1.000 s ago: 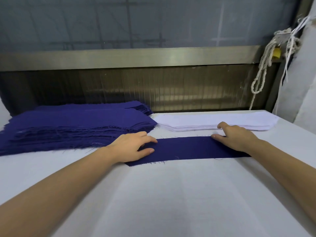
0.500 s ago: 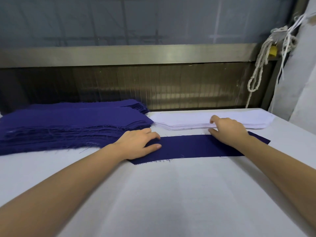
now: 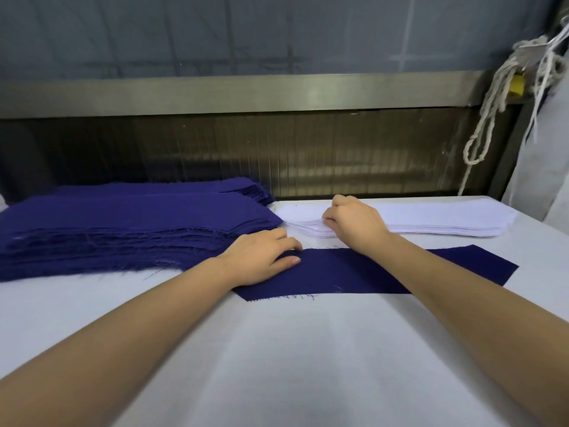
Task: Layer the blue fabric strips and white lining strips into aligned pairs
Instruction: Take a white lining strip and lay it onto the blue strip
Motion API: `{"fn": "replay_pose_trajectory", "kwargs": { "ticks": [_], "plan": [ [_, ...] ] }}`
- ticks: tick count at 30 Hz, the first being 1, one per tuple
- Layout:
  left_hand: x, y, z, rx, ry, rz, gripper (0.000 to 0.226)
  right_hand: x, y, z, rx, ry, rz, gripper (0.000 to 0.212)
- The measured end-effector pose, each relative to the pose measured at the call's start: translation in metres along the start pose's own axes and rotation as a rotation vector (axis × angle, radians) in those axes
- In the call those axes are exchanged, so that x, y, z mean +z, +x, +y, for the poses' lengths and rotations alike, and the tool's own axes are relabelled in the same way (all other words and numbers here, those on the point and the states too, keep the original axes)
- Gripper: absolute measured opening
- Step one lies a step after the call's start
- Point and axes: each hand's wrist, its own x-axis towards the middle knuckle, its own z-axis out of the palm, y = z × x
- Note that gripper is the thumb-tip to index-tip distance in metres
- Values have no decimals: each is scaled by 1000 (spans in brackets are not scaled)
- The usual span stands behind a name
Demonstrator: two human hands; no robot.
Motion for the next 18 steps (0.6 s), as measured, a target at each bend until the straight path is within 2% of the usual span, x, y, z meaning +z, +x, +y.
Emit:
{"fn": "replay_pose_trajectory", "kwargs": {
  "ticks": [6,11,18],
  "plan": [
    [-2,3,2,-32,-38,34,33,-1,5,-1,139,259,87,12],
    [-10,20,9,-202,-195,162,38,-2,4,3,228,547,138,16],
    [-16,50,17,-328,-472,202,58,-2,1,1,181,529,251,16]
  ]
}}
